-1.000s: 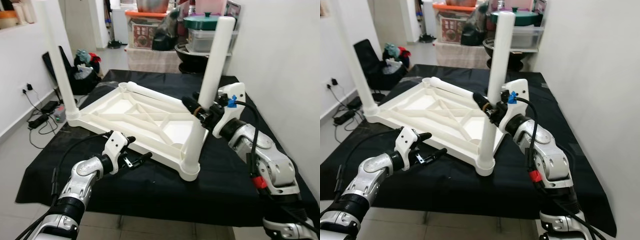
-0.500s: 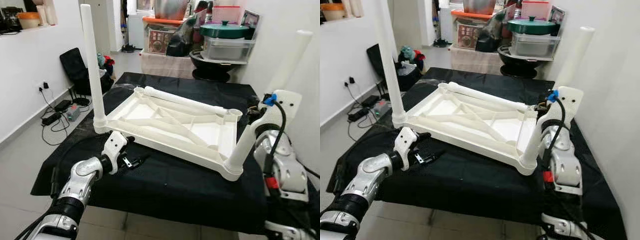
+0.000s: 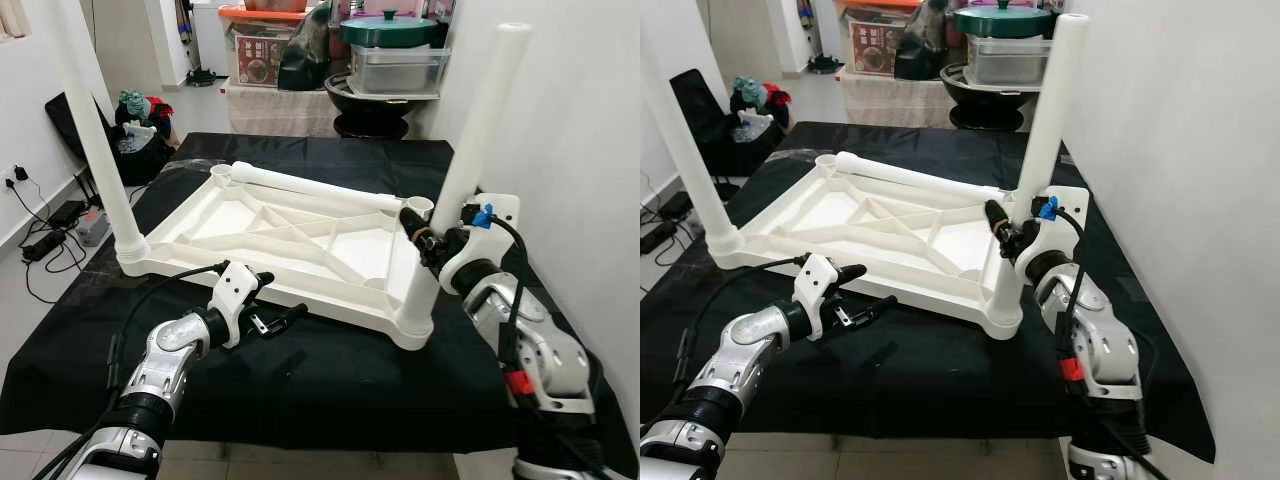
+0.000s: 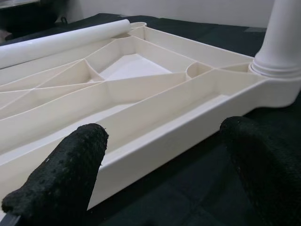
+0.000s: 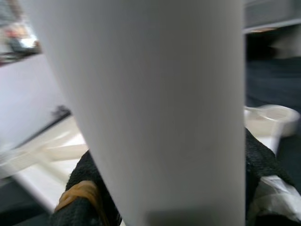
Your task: Building children table
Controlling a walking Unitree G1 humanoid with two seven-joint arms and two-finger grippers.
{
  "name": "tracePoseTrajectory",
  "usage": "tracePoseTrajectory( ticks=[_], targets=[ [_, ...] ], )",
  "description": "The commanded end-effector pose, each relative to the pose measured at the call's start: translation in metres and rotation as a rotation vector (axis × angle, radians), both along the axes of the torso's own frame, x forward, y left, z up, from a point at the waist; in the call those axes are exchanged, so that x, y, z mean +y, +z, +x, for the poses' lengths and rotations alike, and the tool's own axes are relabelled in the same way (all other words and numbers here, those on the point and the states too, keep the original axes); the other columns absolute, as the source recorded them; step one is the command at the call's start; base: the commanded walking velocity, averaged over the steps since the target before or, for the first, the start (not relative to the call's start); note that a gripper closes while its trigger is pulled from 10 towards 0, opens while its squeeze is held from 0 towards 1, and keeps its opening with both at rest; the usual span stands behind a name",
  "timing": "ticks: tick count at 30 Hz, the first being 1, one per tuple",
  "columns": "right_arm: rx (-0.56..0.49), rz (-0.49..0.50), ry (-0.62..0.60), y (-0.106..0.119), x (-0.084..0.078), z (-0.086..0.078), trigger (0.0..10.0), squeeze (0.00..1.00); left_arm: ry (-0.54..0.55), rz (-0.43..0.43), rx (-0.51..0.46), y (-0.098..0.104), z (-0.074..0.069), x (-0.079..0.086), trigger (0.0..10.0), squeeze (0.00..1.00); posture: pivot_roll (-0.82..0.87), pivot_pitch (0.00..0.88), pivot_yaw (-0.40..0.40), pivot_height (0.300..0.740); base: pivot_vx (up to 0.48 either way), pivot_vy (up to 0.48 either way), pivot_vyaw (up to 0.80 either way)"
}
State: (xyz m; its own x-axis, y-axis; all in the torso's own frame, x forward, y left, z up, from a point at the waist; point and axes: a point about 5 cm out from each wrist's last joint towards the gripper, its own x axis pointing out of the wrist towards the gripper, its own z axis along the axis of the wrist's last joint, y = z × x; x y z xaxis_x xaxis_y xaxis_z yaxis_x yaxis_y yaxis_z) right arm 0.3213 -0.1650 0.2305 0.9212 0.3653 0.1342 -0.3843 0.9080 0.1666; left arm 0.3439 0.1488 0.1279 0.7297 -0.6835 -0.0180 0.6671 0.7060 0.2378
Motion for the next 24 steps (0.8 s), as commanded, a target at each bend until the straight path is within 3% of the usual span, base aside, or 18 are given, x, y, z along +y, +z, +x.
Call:
tracePoseTrajectory(
  ticks=[1, 2, 8, 13, 14, 15, 17, 18, 19, 20, 23, 24],
  targets=[
    [-0.071, -0.016, 0.193, 0.012, 0.025, -0.009, 10.0, 0.0, -0.006, 0.017, 0.01, -0.003, -0.002, 0.002, 10.0, 0.0, 0.03, 0.0, -0.037, 0.74, 0.0, 0.0, 0.0],
    [-0.092, -0.141, 0.442, 0.01, 0.04, -0.029, 10.0, 0.0, -0.007, 0.018, 0.012, -0.003, -0.001, 0.002, 10.0, 0.0, 0.04, 0.0, -0.038, 0.74, 0.0, 0.0, 0.0],
    [-0.077, -0.253, 0.608, -0.001, 0.05, -0.045, 10.0, 0.0, -0.011, 0.02, 0.015, -0.003, -0.001, 0.002, 10.0, 0.0, 0.04, 0.0, -0.04, 0.74, 0.0, 0.0, 0.0],
    [-0.053, -0.294, 0.648, -0.01, 0.052, -0.047, 10.0, 0.0, -0.013, 0.022, 0.014, -0.003, -0.001, 0.002, 10.0, 0.0, 0.04, 0.0, -0.041, 0.74, 0.0, 0.0, 0.0],
    [-0.038, -0.292, 0.631, -0.013, 0.052, -0.044, 4.7, 0.0, -0.013, 0.023, 0.014, -0.003, -0.002, 0.002, 10.0, 0.0, 0.04, 0.0, -0.038, 0.74, 0.0, 0.0, 0.0],
    [-0.025, -0.281, 0.585, -0.015, 0.049, -0.039, 0.0, 0.0, -0.013, 0.025, 0.014, -0.003, -0.002, 0.002, 10.0, 0.0, 0.04, 0.0, -0.038, 0.74, 0.0, 0.0, 0.0],
    [-0.025, -0.281, 0.585, -0.015, 0.049, -0.039, 0.0, 0.0, -0.013, 0.025, 0.014, -0.003, -0.002, 0.002, 10.0, 0.0, 0.04, 0.0, -0.038, 0.74, 0.0, 0.0, 0.0],
    [-0.006, -0.278, 0.514, -0.017, 0.046, -0.032, 0.0, 0.0, -0.014, 0.025, 0.014, -0.003, -0.002, 0.002, 10.0, 0.0, 0.04, 0.0, -0.038, 0.74, 0.0, 0.0, 0.0],
    [0.034, -0.347, 0.194, -0.025, 0.023, -0.005, 0.0, 0.0, -0.011, 0.028, 0.013, -0.003, -0.001, 0.003, 10.0, 0.0, 0.04, 0.0, -0.035, 0.74, 0.0, 0.0, 0.0],
    [0.034, -0.347, 0.194, -0.025, 0.023, -0.005, 0.0, 0.0, -0.011, 0.028, 0.013, -0.003, -0.001, 0.003, 10.0, 0.0, 0.04, 0.0, -0.035, 0.74, 0.0, 0.0, 0.0],
    [0.11, -0.409, -0.213, -0.035, -0.018, 0.015, 0.0, 0.0, -0.01, 0.025, 0.01, -0.002, 0.0, 0.001, 10.0, 0.0, 0.04, 0.0, -0.038, 0.74, 0.0, 0.0, 0.0],
    [0.11, -0.409, -0.213, -0.035, -0.018, 0.015, 0.0, 0.0, -0.01, 0.025, 0.01, -0.002, 0.0, 0.001, 10.0, 0.0, 0.04, 0.0, -0.038, 0.74, 0.0, 0.0, 0.0]
  ],
)
